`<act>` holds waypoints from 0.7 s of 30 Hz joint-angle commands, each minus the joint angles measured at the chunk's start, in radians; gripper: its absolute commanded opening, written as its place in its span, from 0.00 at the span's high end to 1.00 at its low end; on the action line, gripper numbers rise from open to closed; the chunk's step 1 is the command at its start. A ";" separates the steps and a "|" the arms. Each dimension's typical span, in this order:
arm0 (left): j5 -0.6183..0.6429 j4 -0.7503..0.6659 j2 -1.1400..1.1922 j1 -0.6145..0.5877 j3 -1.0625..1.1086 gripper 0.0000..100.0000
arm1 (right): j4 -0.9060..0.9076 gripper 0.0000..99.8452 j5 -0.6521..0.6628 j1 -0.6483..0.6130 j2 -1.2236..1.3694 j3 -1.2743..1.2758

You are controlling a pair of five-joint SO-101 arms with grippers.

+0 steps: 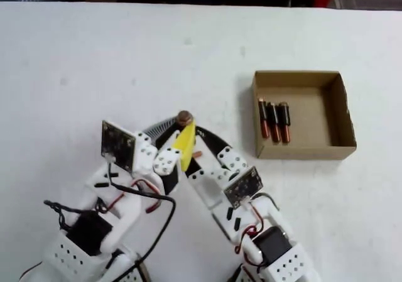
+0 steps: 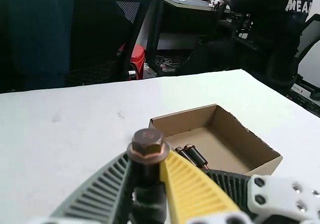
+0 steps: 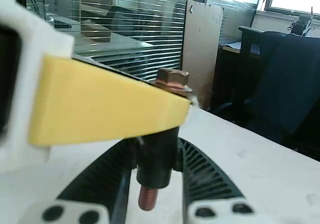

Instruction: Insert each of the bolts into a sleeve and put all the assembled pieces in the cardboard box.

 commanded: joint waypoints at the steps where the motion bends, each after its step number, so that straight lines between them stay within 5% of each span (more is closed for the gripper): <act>1: 0.000 0.000 0.001 -0.007 -0.014 0.98 | -0.002 0.98 -0.008 0.016 -0.016 0.008; 10: -0.002 0.006 0.001 -0.007 -0.014 0.73 | -0.002 0.98 -0.008 0.016 -0.016 0.008; 21: -0.002 0.000 0.001 -0.008 -0.018 0.72 | -0.002 0.98 -0.008 0.018 -0.015 0.008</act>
